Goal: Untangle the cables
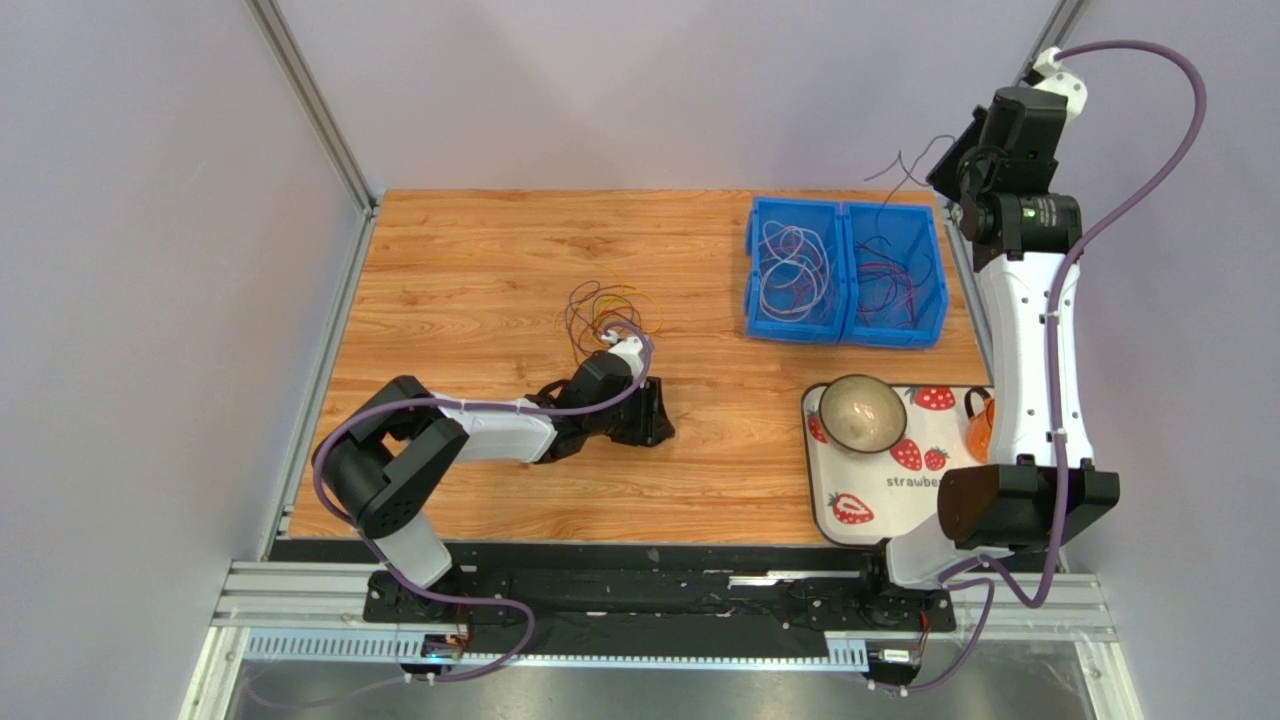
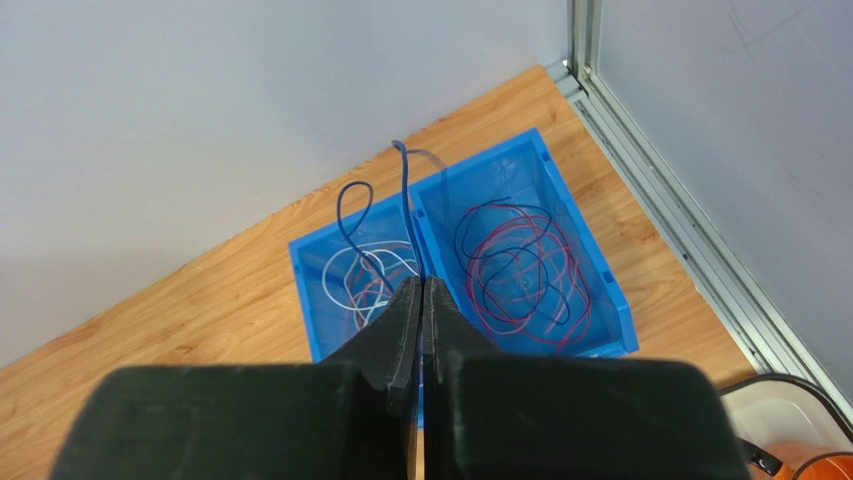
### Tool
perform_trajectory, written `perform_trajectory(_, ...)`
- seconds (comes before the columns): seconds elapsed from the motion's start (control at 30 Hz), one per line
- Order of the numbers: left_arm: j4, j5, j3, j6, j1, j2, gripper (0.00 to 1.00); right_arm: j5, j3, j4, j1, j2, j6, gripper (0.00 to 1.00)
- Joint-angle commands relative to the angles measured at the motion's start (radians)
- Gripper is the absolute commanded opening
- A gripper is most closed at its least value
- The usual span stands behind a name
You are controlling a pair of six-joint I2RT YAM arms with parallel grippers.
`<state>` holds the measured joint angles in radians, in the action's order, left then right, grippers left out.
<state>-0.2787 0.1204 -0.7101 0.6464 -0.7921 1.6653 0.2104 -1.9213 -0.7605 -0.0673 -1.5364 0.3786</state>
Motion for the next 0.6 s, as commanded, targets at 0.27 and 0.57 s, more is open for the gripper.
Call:
perform_trajectory(0.27,0.003,-0.008,-0.022,-0.021,-0.007,0.014,0.52,0.067,0.209,0.133,-0.046,-0.079,0.062,0.0)
perform_trajectory(0.57,0.004,-0.011,-0.025,-0.021,-0.009,0.019,0.51,0.064,0.15,0.133,-0.052,-0.097,0.072,0.0)
